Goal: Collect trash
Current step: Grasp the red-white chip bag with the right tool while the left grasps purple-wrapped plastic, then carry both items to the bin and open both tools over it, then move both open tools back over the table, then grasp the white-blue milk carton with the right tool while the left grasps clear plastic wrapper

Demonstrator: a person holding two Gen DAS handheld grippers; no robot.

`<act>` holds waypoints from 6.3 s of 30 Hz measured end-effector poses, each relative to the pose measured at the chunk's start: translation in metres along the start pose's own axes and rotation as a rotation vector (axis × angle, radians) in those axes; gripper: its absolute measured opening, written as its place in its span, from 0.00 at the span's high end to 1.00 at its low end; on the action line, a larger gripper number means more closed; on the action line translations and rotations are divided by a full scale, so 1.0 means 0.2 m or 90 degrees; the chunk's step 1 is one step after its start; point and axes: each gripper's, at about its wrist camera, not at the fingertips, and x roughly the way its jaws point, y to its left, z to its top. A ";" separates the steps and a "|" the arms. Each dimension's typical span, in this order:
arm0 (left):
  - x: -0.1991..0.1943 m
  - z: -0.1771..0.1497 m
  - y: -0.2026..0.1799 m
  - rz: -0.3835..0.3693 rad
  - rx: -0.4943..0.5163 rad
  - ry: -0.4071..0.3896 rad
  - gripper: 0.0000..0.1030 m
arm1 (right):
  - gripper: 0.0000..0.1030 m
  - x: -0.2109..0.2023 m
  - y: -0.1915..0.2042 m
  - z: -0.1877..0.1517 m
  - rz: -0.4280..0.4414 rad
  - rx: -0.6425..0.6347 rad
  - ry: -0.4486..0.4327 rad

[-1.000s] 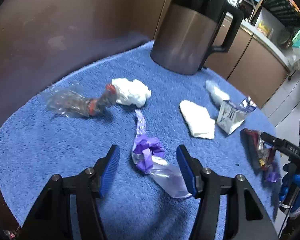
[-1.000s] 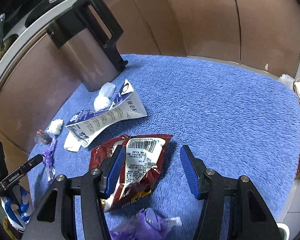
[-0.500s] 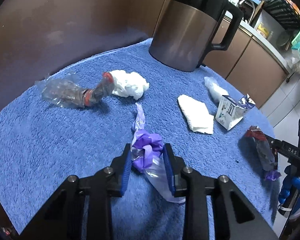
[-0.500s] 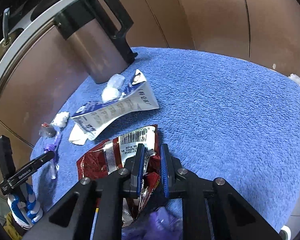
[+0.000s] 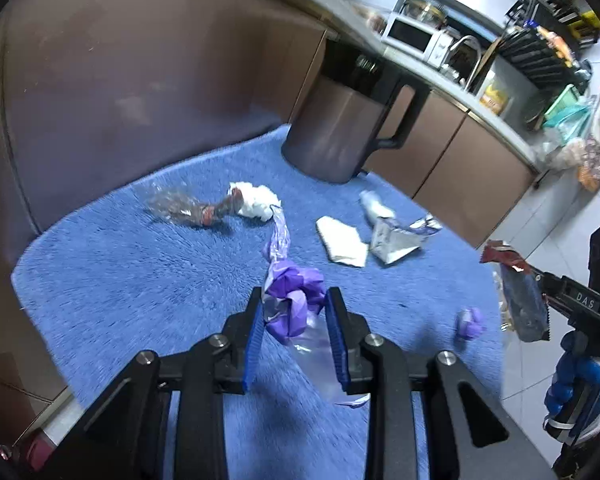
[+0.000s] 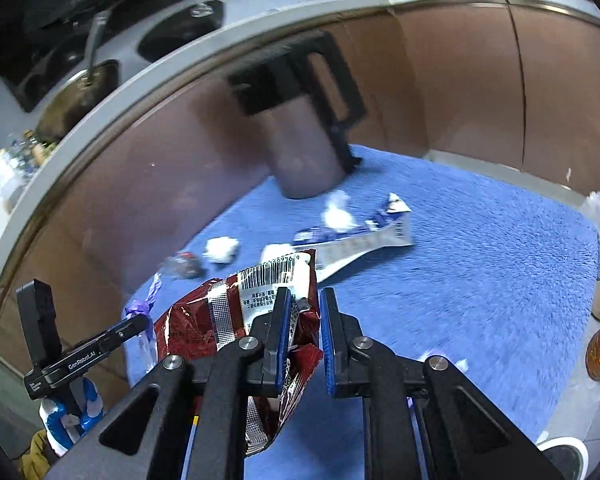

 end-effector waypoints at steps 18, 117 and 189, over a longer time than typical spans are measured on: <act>-0.76 -0.11 -0.23 -0.029 0.053 -0.111 0.73 | 0.86 -0.74 0.36 -0.19 0.037 -0.054 -0.114; -1.04 -0.56 -0.85 -0.128 0.134 -0.150 0.38 | 0.00 -1.77 0.08 -0.71 -0.251 -0.003 -0.346; 0.60 0.25 0.17 0.147 0.230 -0.004 0.35 | 0.32 0.81 -0.35 0.12 0.012 0.426 0.050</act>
